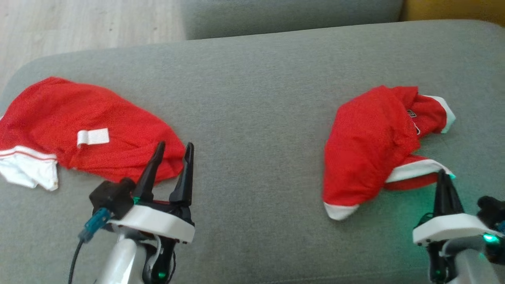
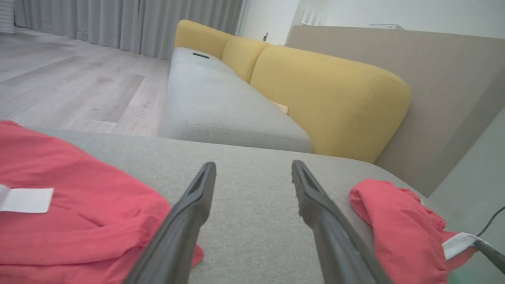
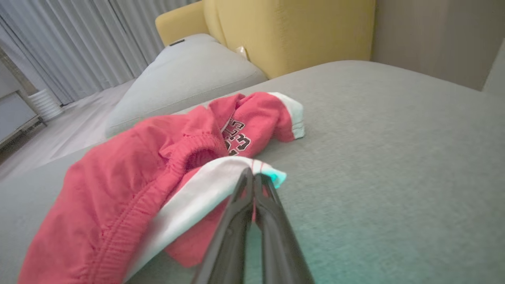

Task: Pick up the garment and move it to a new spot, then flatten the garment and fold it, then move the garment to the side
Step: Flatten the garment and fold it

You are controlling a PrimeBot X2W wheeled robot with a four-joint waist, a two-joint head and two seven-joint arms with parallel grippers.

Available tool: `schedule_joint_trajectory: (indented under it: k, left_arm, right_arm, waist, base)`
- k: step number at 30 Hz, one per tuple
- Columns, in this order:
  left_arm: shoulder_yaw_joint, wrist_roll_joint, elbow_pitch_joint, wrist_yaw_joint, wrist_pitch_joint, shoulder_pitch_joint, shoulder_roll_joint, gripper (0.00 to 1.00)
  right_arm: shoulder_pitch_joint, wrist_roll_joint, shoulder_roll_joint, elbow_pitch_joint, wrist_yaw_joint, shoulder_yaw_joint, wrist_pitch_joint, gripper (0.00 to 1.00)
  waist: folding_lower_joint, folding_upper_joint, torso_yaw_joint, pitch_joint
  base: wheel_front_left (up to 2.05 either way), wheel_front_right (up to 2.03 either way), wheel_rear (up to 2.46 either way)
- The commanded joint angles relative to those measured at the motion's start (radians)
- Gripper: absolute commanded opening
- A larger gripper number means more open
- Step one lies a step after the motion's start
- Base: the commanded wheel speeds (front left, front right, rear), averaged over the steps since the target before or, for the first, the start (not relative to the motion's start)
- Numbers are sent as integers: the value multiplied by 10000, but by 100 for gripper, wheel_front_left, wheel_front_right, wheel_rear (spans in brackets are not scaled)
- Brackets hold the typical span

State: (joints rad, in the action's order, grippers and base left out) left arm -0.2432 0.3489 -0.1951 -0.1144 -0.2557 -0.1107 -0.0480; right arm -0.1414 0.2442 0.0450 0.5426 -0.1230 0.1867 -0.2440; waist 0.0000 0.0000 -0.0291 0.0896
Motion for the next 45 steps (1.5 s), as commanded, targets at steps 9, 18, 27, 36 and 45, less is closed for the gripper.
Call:
schedule_joint_trajectory:
  k: [9,18,27,36,45]
  left_arm:
    - [134,67,269,21,-61,-362,-22,100]
    - [137,97,223,-6,-61,-279,-22,100]
    - [-13,161,182,16,-61,-93,-22,100]
    - [-93,164,195,30,-61,-130,-22,100]
    - [-133,169,128,52,-61,-315,-22,100]
  right_arm:
    - [-164,-289,54,-980,-77,-383,-54,100]
    - [450,776,53,-2616,-77,-1869,-173,100]
    - [346,1950,53,-969,-77,-1706,-175,100]
    - [-538,2652,53,340,-77,-1624,-176,100]
    - [-1523,3039,53,898,-77,-1850,-177,0]
  waist:
    - [0,0,-120,-28]
    - [0,0,286,-107]
    - [0,0,647,-141]
    - [0,0,751,55]
    - [0,0,849,294]
  base:
    - [0,0,0]
    - [0,0,0]
    - [0,0,0]
    - [0,0,0]
    - [0,0,0]
